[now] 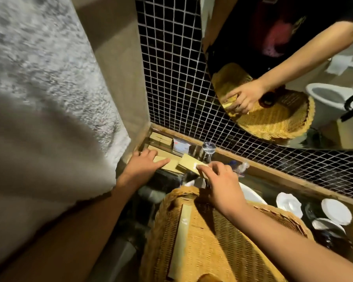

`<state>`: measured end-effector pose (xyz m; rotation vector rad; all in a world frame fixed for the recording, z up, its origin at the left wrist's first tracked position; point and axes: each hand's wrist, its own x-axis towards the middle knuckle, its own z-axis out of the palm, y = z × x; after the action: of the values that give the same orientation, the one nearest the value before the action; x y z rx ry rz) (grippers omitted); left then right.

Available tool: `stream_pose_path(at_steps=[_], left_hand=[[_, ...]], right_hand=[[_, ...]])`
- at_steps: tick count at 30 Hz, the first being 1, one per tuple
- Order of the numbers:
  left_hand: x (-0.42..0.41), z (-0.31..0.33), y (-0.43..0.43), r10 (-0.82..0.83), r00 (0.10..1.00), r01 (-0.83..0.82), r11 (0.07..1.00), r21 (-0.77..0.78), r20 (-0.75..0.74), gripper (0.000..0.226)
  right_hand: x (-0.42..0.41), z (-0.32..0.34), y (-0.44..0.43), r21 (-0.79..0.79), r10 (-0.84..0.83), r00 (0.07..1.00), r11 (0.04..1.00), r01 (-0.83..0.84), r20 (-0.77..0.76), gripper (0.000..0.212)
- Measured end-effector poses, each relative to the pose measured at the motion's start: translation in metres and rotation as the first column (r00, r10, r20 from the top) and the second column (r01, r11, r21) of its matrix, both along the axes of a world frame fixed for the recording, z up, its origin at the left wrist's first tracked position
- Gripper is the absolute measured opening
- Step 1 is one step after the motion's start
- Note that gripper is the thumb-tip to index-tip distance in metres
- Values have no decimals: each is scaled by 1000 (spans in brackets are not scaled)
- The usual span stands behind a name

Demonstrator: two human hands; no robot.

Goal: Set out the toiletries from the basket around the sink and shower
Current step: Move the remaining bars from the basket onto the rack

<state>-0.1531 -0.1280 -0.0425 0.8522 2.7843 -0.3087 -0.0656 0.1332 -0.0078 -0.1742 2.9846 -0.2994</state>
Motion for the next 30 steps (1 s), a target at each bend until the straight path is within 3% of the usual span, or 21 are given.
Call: stream_pose_path(at_steps=[5,19,24,30], left_hand=[[-11,-15,5,-62,998,62,998,13,-30,73],[-47,-57,22,-32,989,26,999,47,142,75],[-54,-62,14,-48,992,51,998,-22,116,80],[-56,-71,1,-20,996,26,997,-76,87,78]], right_hand=[[4,0,-22,-5,77,997,997,-77,-20,91],[-8,-8,-35,-6,137,990,990,-137,-44,98],[-7,-7,-45,-31,185,982,982,-186,-37,90],[-3,-6,-55,-38,169,984,985,-171,-58,99]])
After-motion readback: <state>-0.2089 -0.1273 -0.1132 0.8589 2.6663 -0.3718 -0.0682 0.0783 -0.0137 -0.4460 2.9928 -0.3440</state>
